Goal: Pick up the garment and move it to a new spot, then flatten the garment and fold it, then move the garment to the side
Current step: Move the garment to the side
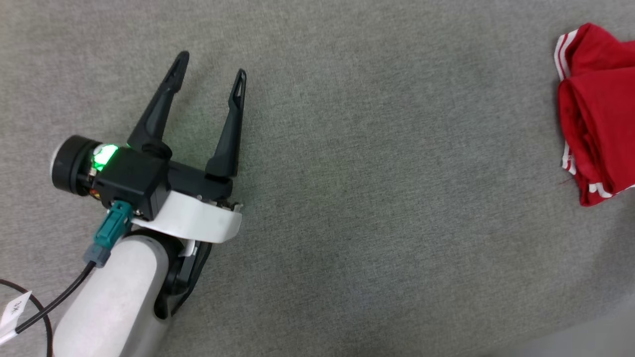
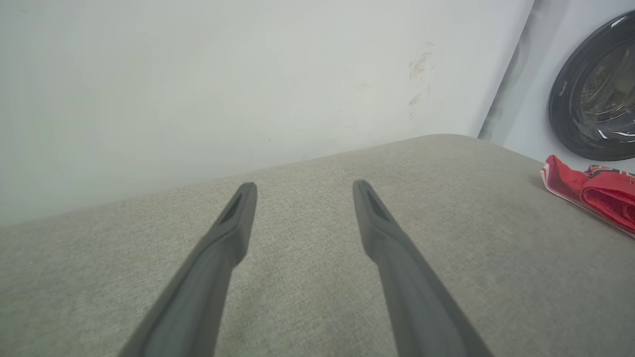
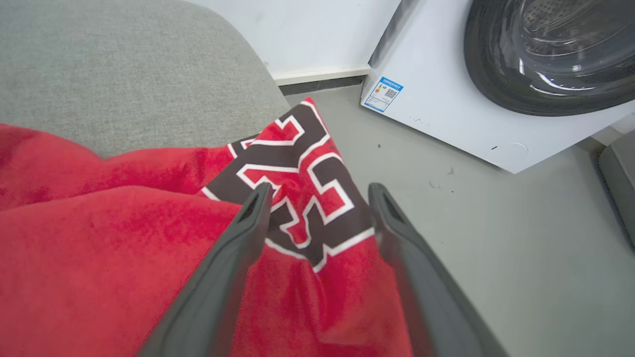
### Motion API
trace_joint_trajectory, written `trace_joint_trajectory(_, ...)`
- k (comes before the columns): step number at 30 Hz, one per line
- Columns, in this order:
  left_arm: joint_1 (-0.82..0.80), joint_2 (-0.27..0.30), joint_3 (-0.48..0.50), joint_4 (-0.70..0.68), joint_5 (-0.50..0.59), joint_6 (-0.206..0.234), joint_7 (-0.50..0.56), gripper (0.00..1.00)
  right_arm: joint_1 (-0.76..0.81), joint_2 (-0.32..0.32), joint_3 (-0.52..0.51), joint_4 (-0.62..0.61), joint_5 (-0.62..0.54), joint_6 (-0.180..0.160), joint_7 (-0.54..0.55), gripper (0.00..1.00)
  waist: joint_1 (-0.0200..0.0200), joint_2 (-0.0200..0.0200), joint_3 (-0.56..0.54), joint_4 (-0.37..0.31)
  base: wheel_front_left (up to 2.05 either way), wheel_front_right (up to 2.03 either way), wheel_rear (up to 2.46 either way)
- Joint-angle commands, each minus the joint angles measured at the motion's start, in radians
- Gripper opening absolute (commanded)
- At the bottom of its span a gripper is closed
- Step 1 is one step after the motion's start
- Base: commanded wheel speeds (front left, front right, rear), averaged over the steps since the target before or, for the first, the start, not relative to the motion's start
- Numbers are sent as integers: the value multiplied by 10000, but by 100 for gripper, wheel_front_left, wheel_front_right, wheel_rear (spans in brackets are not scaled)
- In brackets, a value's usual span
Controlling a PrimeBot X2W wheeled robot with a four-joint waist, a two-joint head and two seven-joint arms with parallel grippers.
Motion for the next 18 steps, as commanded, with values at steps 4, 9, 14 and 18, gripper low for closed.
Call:
trace_joint_trajectory(4,506,-148,39,385,-220,126,-349,100,364,-12,45,-326,-513,-11,-600,100,-2,-1,-944,90,0,0,0)
trace_joint_trajectory(9,1335,-344,189,902,-538,385,-731,100,1274,244,752,-1304,-401,-11,-631,100,-2,-1,-2179,212,0,0,0)
trace_joint_trajectory(14,2246,-576,398,1260,-862,726,-1021,100,2868,570,1493,-3055,153,-11,-253,100,-2,-1,-3309,506,0,0,0)
trace_joint_trajectory(18,2931,-741,610,1488,-1121,935,-1166,100,4353,1063,1818,-4710,578,-11,172,100,-2,-1,-3992,798,0,0,0)
